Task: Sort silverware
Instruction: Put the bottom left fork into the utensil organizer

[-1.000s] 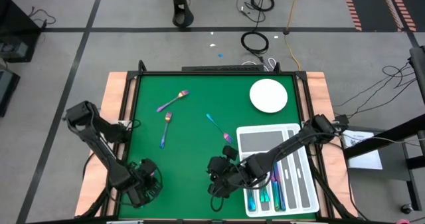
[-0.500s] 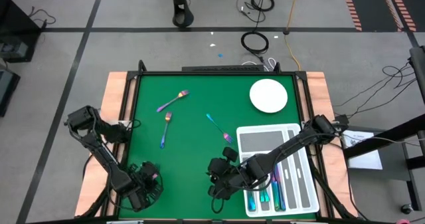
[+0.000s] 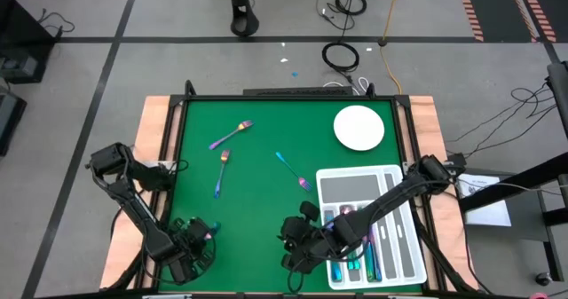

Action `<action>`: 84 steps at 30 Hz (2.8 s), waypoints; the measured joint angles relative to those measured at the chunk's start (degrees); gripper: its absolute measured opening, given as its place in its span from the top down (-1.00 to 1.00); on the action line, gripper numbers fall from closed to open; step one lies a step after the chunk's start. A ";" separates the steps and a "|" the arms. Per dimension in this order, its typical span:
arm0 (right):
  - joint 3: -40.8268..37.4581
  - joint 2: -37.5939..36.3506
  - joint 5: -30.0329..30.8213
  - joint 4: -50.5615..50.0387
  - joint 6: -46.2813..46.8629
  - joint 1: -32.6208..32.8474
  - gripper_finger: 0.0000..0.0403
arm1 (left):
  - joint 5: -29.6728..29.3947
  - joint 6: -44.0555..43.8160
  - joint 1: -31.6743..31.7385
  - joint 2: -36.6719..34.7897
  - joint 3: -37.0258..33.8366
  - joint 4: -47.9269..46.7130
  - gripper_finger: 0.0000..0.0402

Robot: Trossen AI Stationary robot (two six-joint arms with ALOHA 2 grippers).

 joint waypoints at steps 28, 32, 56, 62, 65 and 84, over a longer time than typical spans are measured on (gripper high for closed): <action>0.02 5.89 3.45 21.26 -11.19 1.21 0.43 | -50.23 53.90 0.56 -16.42 0.03 34.77 0.97; 0.04 6.10 8.00 28.63 -15.99 1.19 0.43 | -54.88 59.66 1.72 -15.33 0.03 41.56 0.97; 0.02 7.25 24.79 33.42 -16.20 -0.97 0.43 | -60.55 59.86 11.53 -9.26 0.03 53.42 0.94; 0.02 8.33 24.72 35.91 -17.65 -1.85 0.43 | -60.36 59.91 12.08 -9.26 0.03 53.50 0.94; 0.02 8.33 24.74 36.48 -18.06 -2.21 0.43 | -60.33 59.99 12.08 -9.26 0.03 53.51 0.94; 0.02 8.33 22.00 36.27 -18.07 -3.93 0.96 | -60.24 68.96 12.12 -9.22 0.03 60.22 0.93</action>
